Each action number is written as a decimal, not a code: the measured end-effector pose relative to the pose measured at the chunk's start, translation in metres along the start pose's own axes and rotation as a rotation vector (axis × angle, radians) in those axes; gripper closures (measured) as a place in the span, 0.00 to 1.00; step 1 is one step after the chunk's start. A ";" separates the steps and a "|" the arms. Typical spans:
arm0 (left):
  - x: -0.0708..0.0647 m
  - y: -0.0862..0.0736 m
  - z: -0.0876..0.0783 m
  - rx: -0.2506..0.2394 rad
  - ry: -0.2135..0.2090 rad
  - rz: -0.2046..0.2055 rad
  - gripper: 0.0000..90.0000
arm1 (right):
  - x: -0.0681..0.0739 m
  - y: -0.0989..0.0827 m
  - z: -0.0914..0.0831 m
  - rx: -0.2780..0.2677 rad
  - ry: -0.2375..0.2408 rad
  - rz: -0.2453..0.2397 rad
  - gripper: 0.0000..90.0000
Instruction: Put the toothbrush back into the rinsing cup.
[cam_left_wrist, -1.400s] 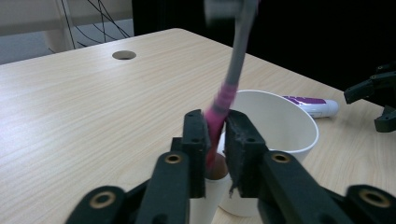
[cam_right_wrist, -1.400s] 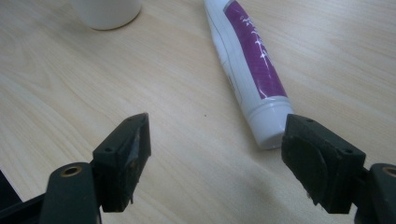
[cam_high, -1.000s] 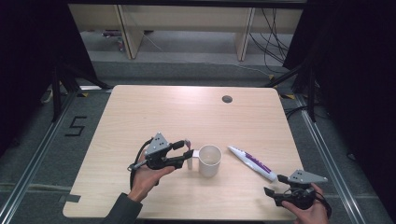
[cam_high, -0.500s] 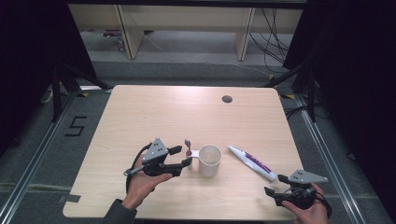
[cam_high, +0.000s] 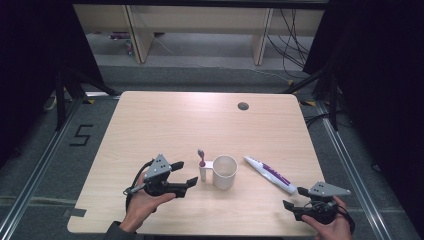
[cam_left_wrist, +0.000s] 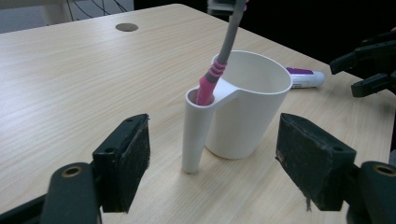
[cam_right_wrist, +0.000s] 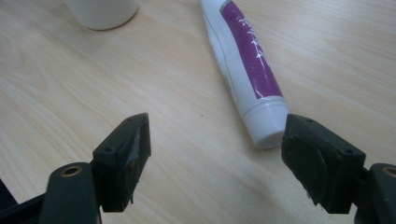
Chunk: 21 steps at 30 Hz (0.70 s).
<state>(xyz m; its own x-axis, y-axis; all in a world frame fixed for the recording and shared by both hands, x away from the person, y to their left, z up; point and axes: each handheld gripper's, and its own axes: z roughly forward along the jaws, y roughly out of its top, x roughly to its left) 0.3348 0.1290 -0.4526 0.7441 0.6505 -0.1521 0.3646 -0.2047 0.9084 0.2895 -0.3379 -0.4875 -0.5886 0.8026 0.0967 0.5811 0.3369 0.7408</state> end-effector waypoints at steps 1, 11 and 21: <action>0.000 0.000 -0.002 0.004 0.004 0.001 0.28 | 0.000 0.000 0.000 -0.002 0.002 0.001 0.28; -0.002 -0.012 -0.009 0.038 0.013 -0.004 0.25 | 0.000 0.000 0.000 -0.003 -0.001 -0.001 0.28; -0.003 -0.028 -0.012 0.093 0.036 0.015 0.23 | -0.003 0.000 -0.001 -0.012 -0.009 -0.027 0.28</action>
<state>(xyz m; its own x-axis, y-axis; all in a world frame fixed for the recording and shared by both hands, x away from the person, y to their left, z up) 0.3156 0.1418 -0.4730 0.7301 0.6722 -0.1230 0.4048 -0.2804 0.8703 0.2909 -0.3404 -0.4872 -0.5989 0.7977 0.0706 0.5583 0.3527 0.7509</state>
